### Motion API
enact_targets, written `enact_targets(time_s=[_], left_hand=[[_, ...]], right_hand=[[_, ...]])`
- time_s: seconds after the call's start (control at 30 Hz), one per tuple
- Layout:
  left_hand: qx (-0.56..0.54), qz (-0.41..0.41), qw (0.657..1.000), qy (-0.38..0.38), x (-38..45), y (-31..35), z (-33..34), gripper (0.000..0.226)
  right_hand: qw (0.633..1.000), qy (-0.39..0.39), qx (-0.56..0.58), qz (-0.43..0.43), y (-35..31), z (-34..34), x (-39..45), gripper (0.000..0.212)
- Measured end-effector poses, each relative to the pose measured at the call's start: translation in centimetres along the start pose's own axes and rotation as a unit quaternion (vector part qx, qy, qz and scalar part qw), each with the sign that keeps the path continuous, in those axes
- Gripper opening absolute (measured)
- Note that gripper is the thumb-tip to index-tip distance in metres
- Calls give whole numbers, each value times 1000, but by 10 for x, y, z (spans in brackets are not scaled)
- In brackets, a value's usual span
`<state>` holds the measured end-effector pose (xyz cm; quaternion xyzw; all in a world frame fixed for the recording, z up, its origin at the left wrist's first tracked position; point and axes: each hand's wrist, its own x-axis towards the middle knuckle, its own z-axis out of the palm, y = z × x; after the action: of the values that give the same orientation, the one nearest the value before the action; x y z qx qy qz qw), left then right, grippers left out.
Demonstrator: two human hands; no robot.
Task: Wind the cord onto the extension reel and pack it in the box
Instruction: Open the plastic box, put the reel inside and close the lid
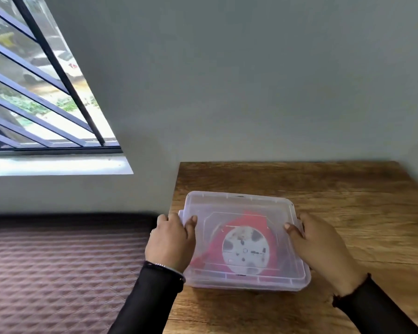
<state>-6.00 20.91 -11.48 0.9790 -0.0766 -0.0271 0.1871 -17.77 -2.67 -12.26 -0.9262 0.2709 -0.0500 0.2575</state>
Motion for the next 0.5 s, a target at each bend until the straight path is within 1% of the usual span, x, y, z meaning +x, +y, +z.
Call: enact_targets(time_s=[0.1, 0.2, 0.27, 0.33, 0.37, 0.43, 0.5], left_hand=[[10, -11, 1000, -22, 3, -5, 4, 45], [2, -22, 998, -60, 4, -12, 9, 37], [-46, -41, 995, -84, 5, -15, 11, 32], [-98, -60, 987, -109, 5, -15, 11, 32], [-102, -62, 986, -113, 6, -15, 11, 33], [-67, -53, 992, -88, 6, -15, 12, 37], [-38, -21, 999, -25, 4, -12, 11, 50]], right_hand=[[1000, -4, -17, 4, 4, 13, 0, 26], [1000, 16, -5, 6, 3, 23, -4, 29], [999, 28, 23, 1, 3, 26, -6, 29], [998, 29, 52, -2, 4, 29, -8, 30], [998, 24, 60, 1, 4, 29, -9, 31], [999, 19, 37, 10, 3, 26, -10, 33], [998, 62, -23, 1, 1, 23, -12, 43]])
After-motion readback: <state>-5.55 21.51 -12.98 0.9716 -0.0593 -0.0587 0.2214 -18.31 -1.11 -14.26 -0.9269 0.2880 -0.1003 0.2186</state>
